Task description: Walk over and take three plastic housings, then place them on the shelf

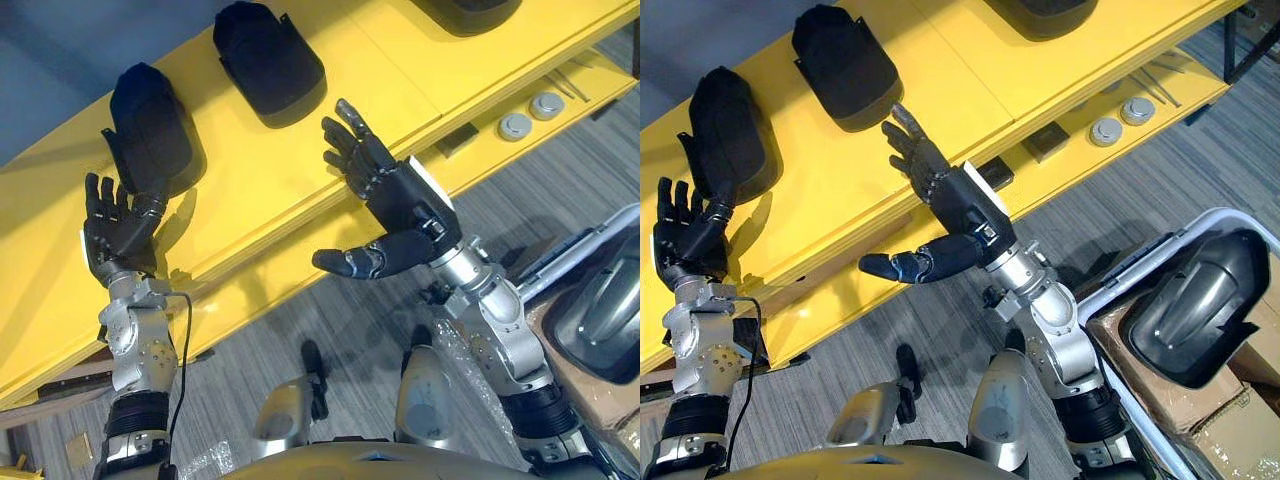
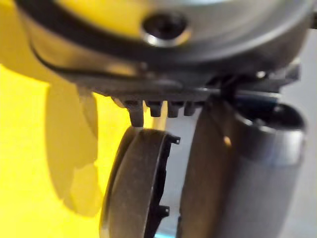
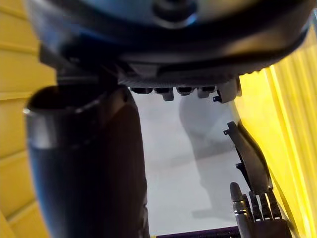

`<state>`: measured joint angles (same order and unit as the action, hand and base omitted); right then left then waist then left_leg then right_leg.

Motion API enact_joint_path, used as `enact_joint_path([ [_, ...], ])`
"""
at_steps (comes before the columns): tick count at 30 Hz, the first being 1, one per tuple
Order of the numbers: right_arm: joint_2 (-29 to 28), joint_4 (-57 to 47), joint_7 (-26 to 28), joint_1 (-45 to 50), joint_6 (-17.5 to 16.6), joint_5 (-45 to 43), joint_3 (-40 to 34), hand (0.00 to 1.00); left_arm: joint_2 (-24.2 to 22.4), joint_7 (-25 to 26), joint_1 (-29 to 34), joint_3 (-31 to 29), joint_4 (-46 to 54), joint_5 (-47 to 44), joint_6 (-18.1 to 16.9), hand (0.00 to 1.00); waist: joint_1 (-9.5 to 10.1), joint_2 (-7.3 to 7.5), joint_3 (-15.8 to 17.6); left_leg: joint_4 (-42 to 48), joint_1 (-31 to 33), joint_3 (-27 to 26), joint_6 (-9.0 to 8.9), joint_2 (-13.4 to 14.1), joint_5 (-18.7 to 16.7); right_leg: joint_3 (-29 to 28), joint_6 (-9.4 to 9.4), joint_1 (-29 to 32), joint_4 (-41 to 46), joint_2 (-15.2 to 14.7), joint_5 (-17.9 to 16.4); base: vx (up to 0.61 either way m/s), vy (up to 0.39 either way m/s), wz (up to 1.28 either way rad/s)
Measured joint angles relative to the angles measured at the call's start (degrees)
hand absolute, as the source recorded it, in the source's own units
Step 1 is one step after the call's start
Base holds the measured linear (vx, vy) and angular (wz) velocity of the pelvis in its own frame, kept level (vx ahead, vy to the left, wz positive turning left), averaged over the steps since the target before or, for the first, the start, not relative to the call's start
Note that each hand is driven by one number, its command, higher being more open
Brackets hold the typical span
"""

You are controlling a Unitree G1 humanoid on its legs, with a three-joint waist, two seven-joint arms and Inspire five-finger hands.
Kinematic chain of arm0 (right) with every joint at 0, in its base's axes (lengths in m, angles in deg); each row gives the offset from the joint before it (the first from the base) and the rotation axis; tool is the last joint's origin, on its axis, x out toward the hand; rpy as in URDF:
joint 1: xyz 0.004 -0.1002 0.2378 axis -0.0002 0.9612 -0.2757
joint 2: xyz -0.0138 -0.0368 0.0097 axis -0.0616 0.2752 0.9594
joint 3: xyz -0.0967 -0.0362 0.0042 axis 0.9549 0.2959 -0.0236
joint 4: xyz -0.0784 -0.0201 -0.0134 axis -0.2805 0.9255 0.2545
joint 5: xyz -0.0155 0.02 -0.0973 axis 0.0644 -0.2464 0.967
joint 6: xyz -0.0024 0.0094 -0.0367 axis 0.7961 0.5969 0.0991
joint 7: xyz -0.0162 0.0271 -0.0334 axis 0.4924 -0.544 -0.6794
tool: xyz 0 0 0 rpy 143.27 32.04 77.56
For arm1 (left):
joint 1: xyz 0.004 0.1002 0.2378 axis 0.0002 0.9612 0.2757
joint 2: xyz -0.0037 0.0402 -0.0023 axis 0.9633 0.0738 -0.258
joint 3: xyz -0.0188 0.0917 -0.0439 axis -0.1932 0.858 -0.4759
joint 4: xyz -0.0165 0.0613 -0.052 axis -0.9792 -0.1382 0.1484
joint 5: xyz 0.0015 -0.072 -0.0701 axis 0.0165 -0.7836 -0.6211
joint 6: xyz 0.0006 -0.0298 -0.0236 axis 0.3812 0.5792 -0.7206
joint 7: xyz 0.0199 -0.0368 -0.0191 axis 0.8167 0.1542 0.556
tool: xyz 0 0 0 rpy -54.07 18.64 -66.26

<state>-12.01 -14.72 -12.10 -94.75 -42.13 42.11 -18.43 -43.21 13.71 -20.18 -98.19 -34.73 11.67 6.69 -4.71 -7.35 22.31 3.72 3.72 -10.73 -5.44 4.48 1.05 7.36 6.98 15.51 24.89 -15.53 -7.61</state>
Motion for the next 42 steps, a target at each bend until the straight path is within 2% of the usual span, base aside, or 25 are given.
enact_joint_path([
  [5,-0.5,0.0,-2.3,0.6,-0.2,4.1,-0.5,1.0,0.0,6.8,0.8,0.0,0.7,7.3,0.0,1.0,-0.2,0.12,-0.1,0.2,-0.3,1.5,-0.1,0.2,0.1,1.6,0.11,-1.8,-0.9,0.0,0.1,-0.01,-0.007,0.1],
  [8,-0.8,0.1,-3.6,1.1,-0.2,7.2,-0.3,1.0,-0.1,13.1,2.9,-0.7,4.9,14.9,0.0,1.0,-0.06,0.83,-0.4,0.2,-0.8,2.3,-0.13,0.4,0.1,2.7,0.29,-3.6,-2.4,0.3,0.5,0.0,-0.005,0.13],
  [9,-1.2,0.1,-5.0,1.6,-0.5,9.6,-0.1,1.0,-0.2,15.1,4.7,-1.3,8.6,18.1,0.0,1.0,0.27,1.32,-0.5,0.2,-1.3,2.9,-0.25,0.7,0.0,3.5,0.41,-5.2,-3.8,0.6,1.0,0.02,0.006,0.1],
  [12,-3.1,0.1,-9.5,3.9,-0.7,11.4,-0.1,1.0,-2.6,16.6,8.4,-1.9,18.6,20.6,-0.9,1.0,2.08,2.8,-1.7,0.2,-2.3,3.3,-0.36,1.2,-0.5,4.6,0.61,-8.1,-7.2,1.4,2.2,0.02,0.011,0.06],
  [15,-5.4,0.1,-13.2,6.6,-0.7,13.5,-1.0,1.0,-7.5,15.7,13.3,-2.0,28.1,22.4,-1.1,1.0,2.93,4.0,-3.9,0.2,-2.5,3.7,-0.21,1.2,-0.9,5.6,0.94,-10.3,-10.6,1.7,3.5,0.05,0.025,0.11],
  [17,-7.6,0.1,-16.4,9.5,-0.7,14.4,-2.7,1.0,-11.2,12.0,18.2,-0.2,34.8,22.4,-1.1,1.0,3.34,4.81,-5.9,0.1,-3.6,4.4,-0.04,1.1,-1.4,7.0,1.45,-13.7,-14.3,1.9,4.8,0.08,0.043,0.15],
  [21,-8.7,0.1,-22.5,11.7,-0.7,16.1,-7.7,1.0,-12.3,4.7,20.9,3.3,39.3,24.5,-1.2,1.0,4.38,5.54,-8.8,0.1,-4.6,3.9,0.03,1.1,-2.1,7.1,1.63,-16.5,-18.6,2.4,6.7,0.04,0.037,-0.07],
  [24,-10.6,-0.1,-29.1,12.2,-0.7,18.0,-15.0,1.0,-12.3,-0.6,20.7,6.0,43.0,24.3,-2.2,1.0,4.15,6.09,-9.6,0.1,-6.3,1.5,-0.03,1.4,-2.7,4.8,1.59,-17.3,-20.3,3.0,7.9,0.0,0.016,-0.38],
  [28,-12.6,-2.8,-38.4,17.0,-0.7,20.2,-25.1,1.0,-11.0,-6.3,20.1,11.5,46.4,22.4,-2.5,1.0,1.5,5.95,-11.3,0.2,-8.8,-3.3,-0.22,1.9,-4.3,0.2,1.43,-17.2,-21.7,3.7,9.2,0.01,0.037,-0.65],
  [29,-13.1,-4.1,-41.0,19.6,-0.7,20.2,-27.4,1.0,-10.0,-7.4,19.4,13.4,46.6,21.6,-2.5,1.0,0.49,5.92,-12.0,0.3,-9.4,-5.4,-0.37,2.2,-4.8,-1.8,1.45,-16.6,-22.2,4.2,9.6,0.01,0.022,-0.95],
  [30,-13.5,-5.5,-43.1,22.7,-0.7,20.1,-30.5,1.0,-8.9,-7.6,18.0,15.5,46.6,21.6,-2.4,1.0,-1.32,5.81,-12.7,0.3,-9.8,-7.8,-0.62,2.6,-5.3,-4.4,1.34,-15.4,-22.4,4.8,10.1,0.02,0.026,-0.97],
  [32,-14.1,-5.9,-44.0,24.8,-0.7,20.0,-33.1,1.0,-8.2,-7.6,16.7,16.7,46.5,21.6,-2.3,1.0,-2.73,5.74,-12.9,0.3,-10.7,-10.0,-0.8,2.9,-5.9,-6.5,1.23,-15.1,-23.2,5.4,10.9,0.01,0.017,-0.86],
  [33,-14.9,-6.1,-44.6,27.7,-0.6,20.0,-35.9,1.0,-7.1,-6.8,14.9,18.0,46.1,21.6,-2.2,1.0,-4.45,5.59,-13.3,0.2,-11.4,-13.0,-1.2,3.3,-6.5,-9.1,1.23,-14.5,-24.4,6.2,11.9,-0.01,0.002,-0.94],
  [36,-15.7,-6.1,-43.5,33.2,-0.5,18.7,-38.7,1.0,-6.0,-3.2,10.2,20.1,43.2,22.2,-1.8,1.0,-8.17,5.11,-13.6,0.3,-12.7,-17.0,-1.63,3.8,-7.5,-12.6,1.29,-14.1,-26.2,7.2,13.2,-0.01,-0.012,-0.76],
  [39,-17.6,-6.1,-40.2,36.3,-0.6,14.6,-37.9,1.0,-5.9,0.0,6.9,22.0,40.8,22.4,-0.3,1.0,-9.65,5.05,-13.7,0.1,-13.5,-19.3,-2.05,4.4,-7.7,-14.6,1.18,-13.5,-26.3,8.2,13.5,-0.02,-0.035,-0.46],
  [42,-18.0,-6.1,-31.6,37.2,-0.2,4.5,-33.1,1.0,-6.0,2.4,6.2,23.2,39.8,23.6,1.9,1.0,-9.79,4.82,-13.7,0.4,-14.2,-20.3,-2.52,4.9,-8.0,-16.1,1.01,-13.2,-26.4,9.2,13.8,-0.03,-0.036,-0.27],
])
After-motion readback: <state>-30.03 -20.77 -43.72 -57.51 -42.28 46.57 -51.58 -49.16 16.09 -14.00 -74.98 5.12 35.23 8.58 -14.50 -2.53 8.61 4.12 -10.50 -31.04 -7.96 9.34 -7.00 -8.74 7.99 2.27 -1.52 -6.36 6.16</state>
